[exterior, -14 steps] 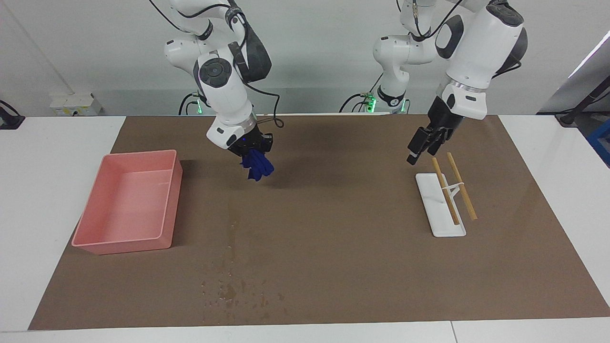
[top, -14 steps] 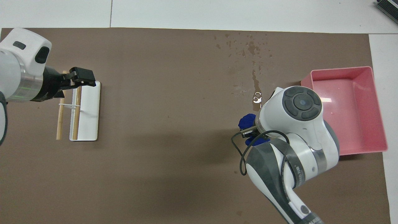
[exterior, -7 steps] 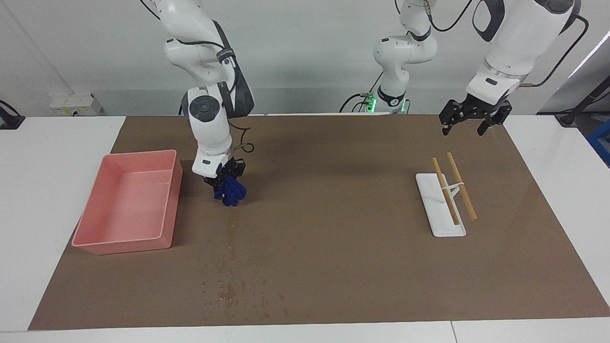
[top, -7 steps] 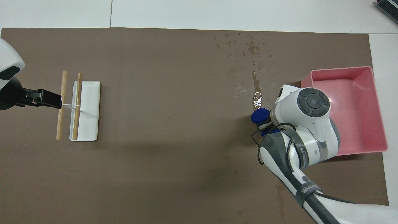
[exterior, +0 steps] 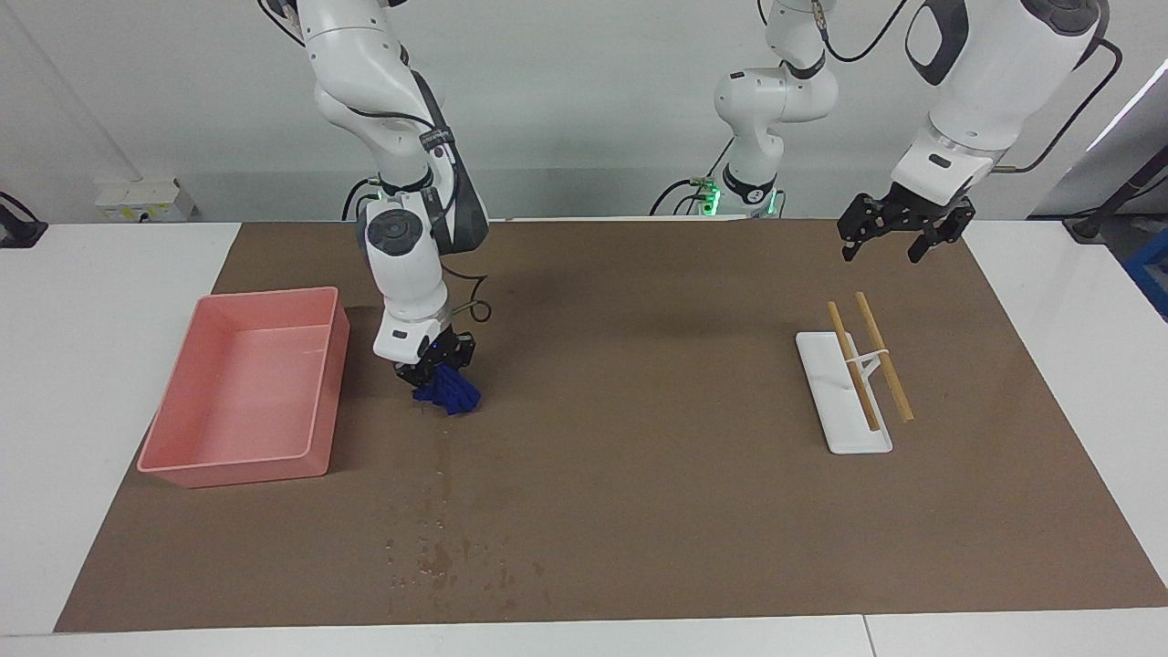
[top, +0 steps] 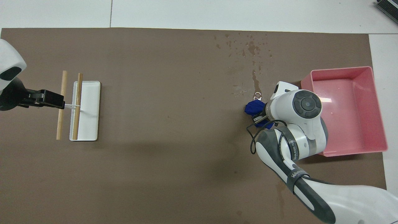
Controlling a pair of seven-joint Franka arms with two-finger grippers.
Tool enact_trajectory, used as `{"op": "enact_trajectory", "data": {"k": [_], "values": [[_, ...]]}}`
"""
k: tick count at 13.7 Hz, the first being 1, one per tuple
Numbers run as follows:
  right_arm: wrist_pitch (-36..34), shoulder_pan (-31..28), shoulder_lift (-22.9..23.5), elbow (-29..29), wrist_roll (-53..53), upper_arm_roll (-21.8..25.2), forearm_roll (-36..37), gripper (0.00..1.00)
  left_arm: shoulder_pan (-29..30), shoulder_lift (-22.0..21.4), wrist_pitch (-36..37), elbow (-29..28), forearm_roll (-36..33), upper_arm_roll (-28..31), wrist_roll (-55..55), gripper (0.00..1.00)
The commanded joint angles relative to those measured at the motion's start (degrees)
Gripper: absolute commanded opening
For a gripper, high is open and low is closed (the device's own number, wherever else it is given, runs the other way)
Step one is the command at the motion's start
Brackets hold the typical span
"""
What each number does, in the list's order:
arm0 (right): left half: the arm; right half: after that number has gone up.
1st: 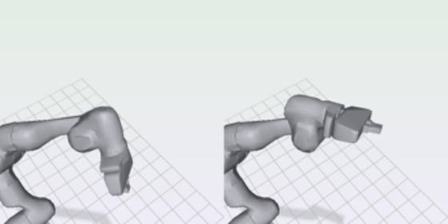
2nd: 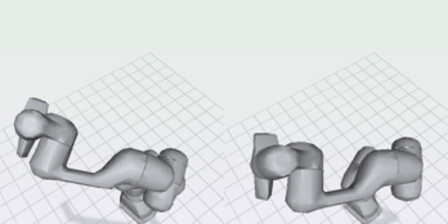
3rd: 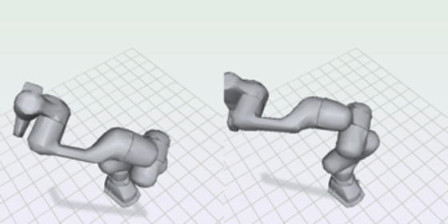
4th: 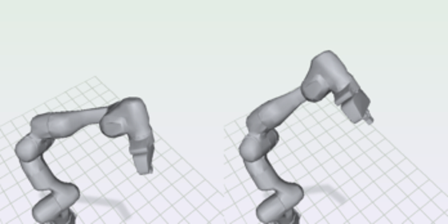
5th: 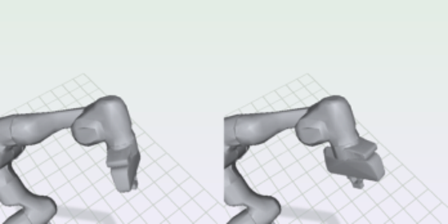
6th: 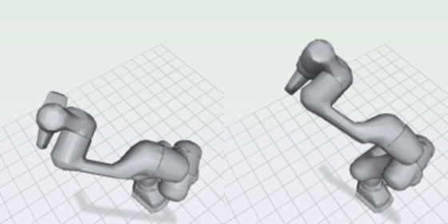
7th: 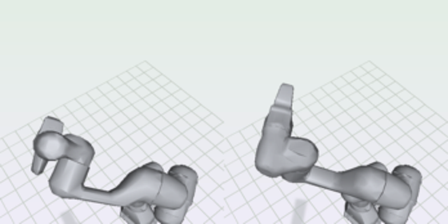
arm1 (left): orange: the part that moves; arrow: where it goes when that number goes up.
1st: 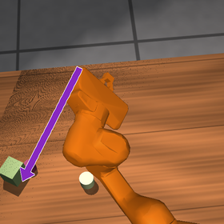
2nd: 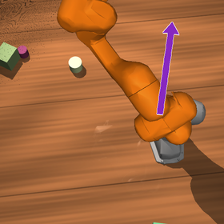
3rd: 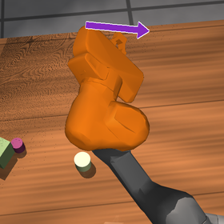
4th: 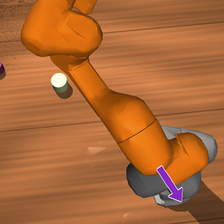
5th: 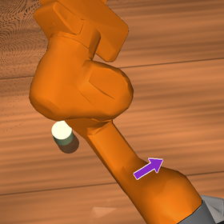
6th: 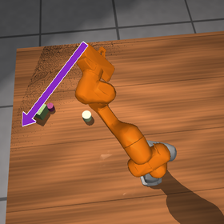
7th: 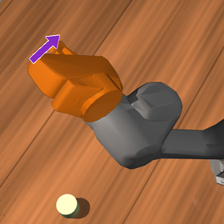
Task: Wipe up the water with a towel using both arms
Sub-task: 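Wipe the towel across the spill away from the robot with the right gripper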
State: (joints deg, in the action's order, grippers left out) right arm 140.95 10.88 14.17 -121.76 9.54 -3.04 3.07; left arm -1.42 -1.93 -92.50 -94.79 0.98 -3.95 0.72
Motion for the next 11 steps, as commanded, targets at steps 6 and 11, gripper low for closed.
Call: {"op": "enact_trajectory", "data": {"k": [6,11], "values": [[4.4,-2.0,13.9,14.3,0.9,-0.6,0.7,0.0,1.1,-1.5,0.9,0.6,0.3,0.3,3.2,1.0],[5.6,-1.9,21.3,25.1,0.8,-0.6,0.4,0.0,1.1,-1.7,0.8,0.0,0.4,0.2,2.7,1.0]]}}
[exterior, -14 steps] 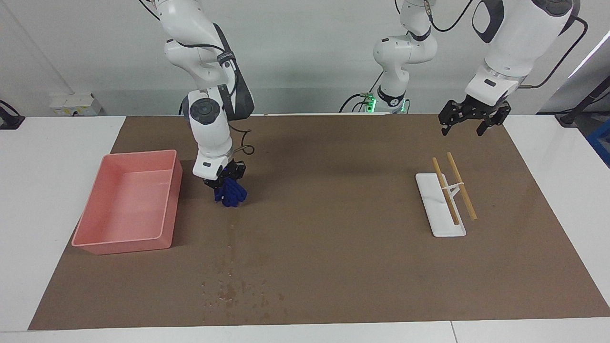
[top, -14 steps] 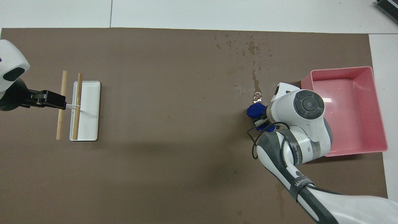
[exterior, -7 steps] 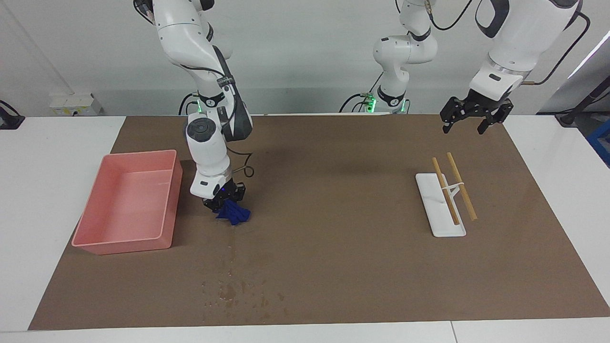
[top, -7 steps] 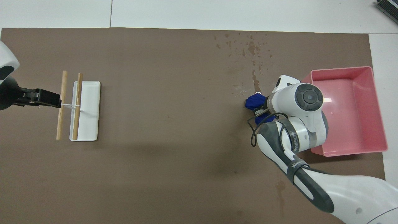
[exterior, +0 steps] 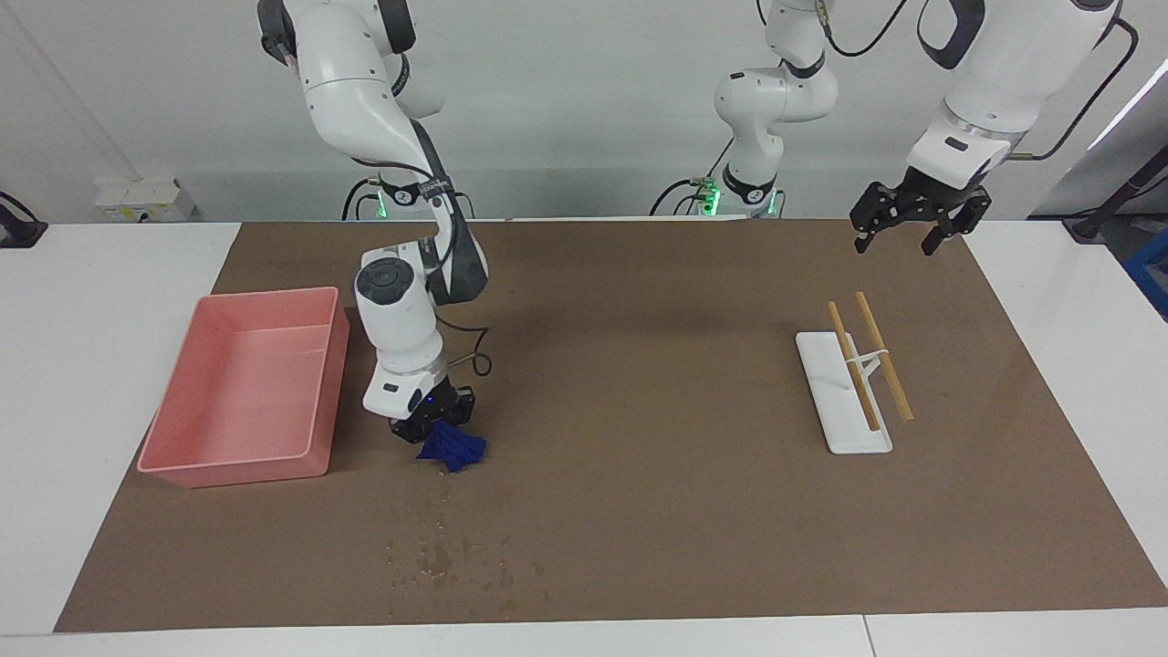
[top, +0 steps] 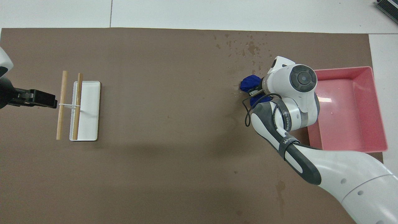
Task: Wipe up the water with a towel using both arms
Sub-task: 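Wipe the towel across the spill away from the robot with the right gripper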
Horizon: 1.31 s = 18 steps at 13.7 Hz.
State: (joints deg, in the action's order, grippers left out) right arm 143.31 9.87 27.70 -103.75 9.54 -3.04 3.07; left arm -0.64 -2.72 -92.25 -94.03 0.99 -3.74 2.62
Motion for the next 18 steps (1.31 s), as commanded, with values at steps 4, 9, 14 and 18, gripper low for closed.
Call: {"op": "enact_trajectory", "data": {"k": [4,9,14,18], "values": [[3.4,-0.8,11.7,13.4,0.6,-0.7,0.3,0.0,0.3,-0.9,0.6,-0.7,0.4,0.0,0.8,1.0],[2.9,-1.1,14.9,21.3,0.7,-0.7,0.4,0.0,0.3,-0.9,0.6,-0.7,0.4,0.0,0.8,1.0],[2.6,-1.0,15.5,22.2,0.7,-0.8,0.2,0.0,0.3,-0.9,0.7,-0.7,0.4,0.0,0.8,1.0],[2.2,-0.5,14.6,17.8,0.6,-0.8,0.0,0.0,0.3,-0.9,0.6,-0.7,0.4,0.0,0.8,1.0]]}}
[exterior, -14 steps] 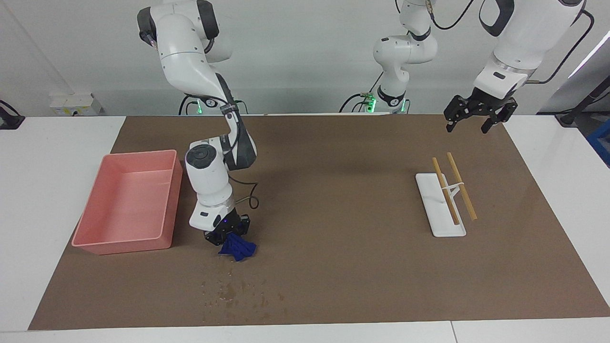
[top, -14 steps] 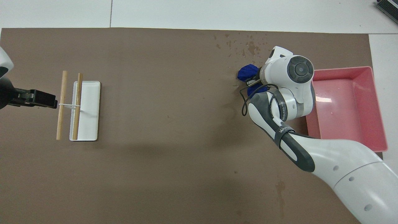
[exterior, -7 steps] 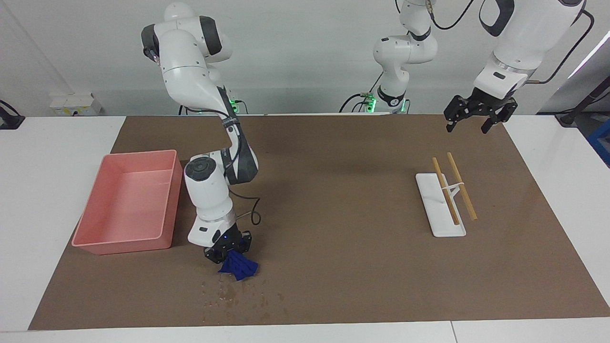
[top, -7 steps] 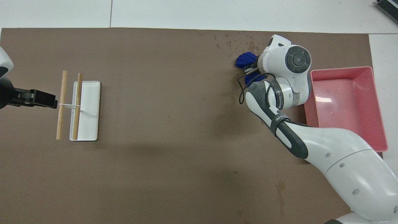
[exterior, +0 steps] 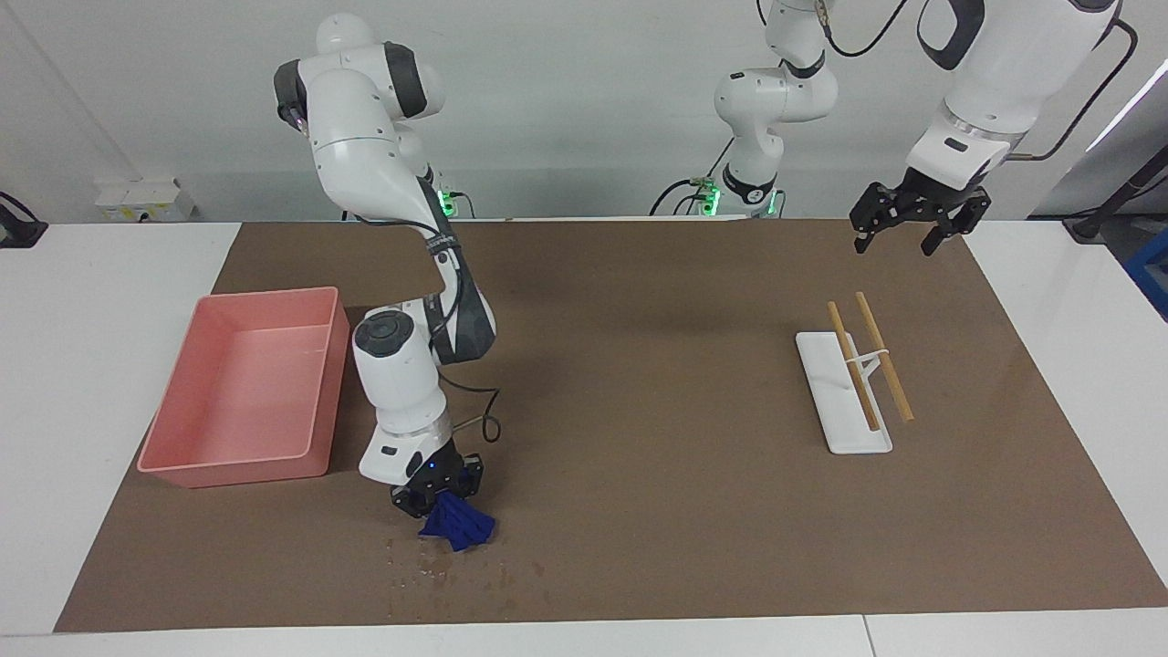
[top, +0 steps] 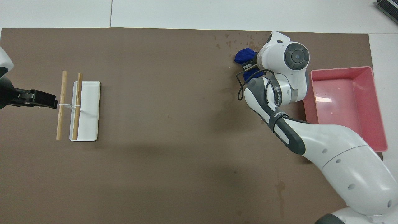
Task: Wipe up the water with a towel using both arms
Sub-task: 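Wipe the towel across the spill away from the robot with the right gripper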
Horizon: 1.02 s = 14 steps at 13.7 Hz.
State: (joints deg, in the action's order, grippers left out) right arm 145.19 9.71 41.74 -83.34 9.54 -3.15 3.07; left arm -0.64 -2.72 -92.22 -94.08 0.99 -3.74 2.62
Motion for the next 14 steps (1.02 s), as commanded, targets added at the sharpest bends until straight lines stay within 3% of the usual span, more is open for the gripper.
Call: {"op": "enact_trajectory", "data": {"k": [1,4,8,14], "values": [[0.1,-0.2,0.5,-2.7,0.6,-0.7,0.0,0.0,0.3,-0.9,0.6,-0.7,0.4,0.0,0.8,1.0],[-0.6,-0.3,0.4,-3.0,0.4,-0.7,-0.1,0.0,0.3,-0.9,0.6,-0.7,0.4,0.0,0.8,1.0],[-8.3,-0.5,-1.2,-4.1,-0.5,-1.0,-6.6,0.0,0.3,-0.9,0.6,-0.7,0.4,0.0,0.8,1.0],[-8.6,-0.6,-6.7,-18.2,-2.2,-1.0,-6.8,0.0,0.3,-0.9,0.6,-0.7,0.4,0.0,0.8,1.0]]}}
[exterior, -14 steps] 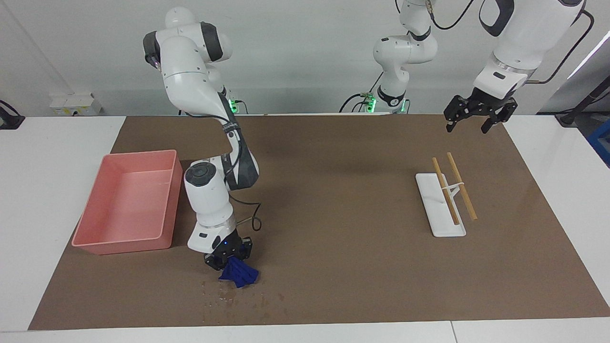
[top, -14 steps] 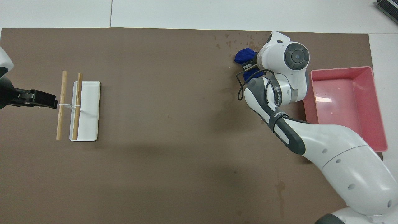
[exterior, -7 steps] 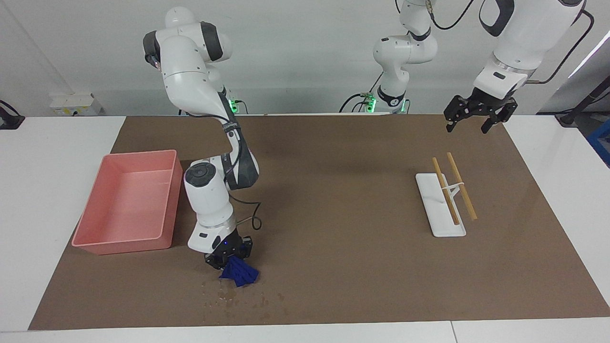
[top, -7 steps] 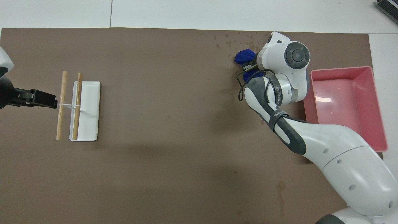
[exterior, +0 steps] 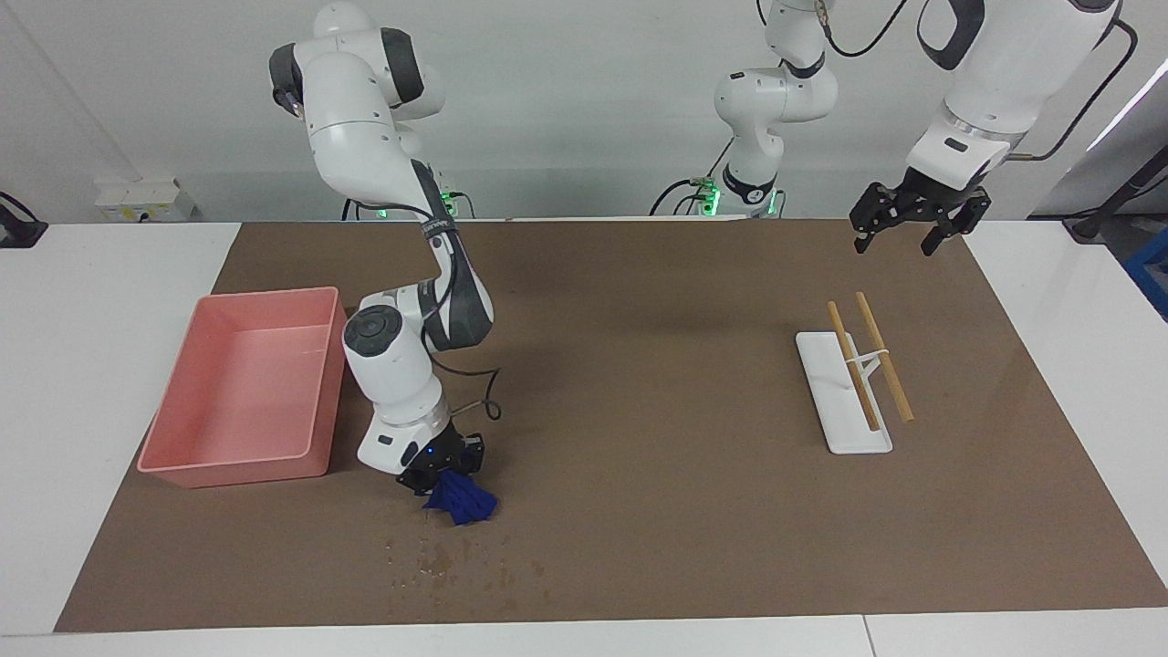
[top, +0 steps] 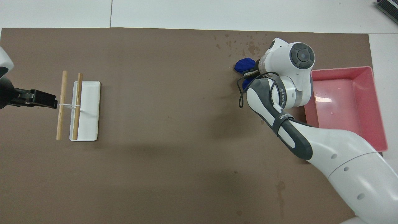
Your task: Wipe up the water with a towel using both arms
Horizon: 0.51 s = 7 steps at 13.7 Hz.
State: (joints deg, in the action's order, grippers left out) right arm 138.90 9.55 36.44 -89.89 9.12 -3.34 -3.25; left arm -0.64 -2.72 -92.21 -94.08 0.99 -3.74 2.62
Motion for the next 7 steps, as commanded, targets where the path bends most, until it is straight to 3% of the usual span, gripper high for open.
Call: {"op": "enact_trajectory", "data": {"k": [1,2,4,7], "values": [[-2.9,-0.5,-2.2,-13.6,-3.4,-0.9,-0.6,0.0,0.3,-0.9,0.5,-0.7,0.4,0.0,0.8,1.0],[-4.5,-0.4,-2.9,-14.9,-5.4,-1.0,-1.3,0.0,0.3,-0.9,0.6,-0.7,0.4,0.0,0.8,1.0],[-7.8,0.1,-3.4,-14.9,-7.9,-1.7,-10.5,0.0,0.3,-0.9,0.6,-0.7,0.4,0.0,0.8,1.0],[-7.7,2.1,-3.5,-14.9,-13.1,-1.7,-19.2,0.0,0.3,-0.9,0.6,-0.7,0.4,0.0,0.8,1.0]]}}
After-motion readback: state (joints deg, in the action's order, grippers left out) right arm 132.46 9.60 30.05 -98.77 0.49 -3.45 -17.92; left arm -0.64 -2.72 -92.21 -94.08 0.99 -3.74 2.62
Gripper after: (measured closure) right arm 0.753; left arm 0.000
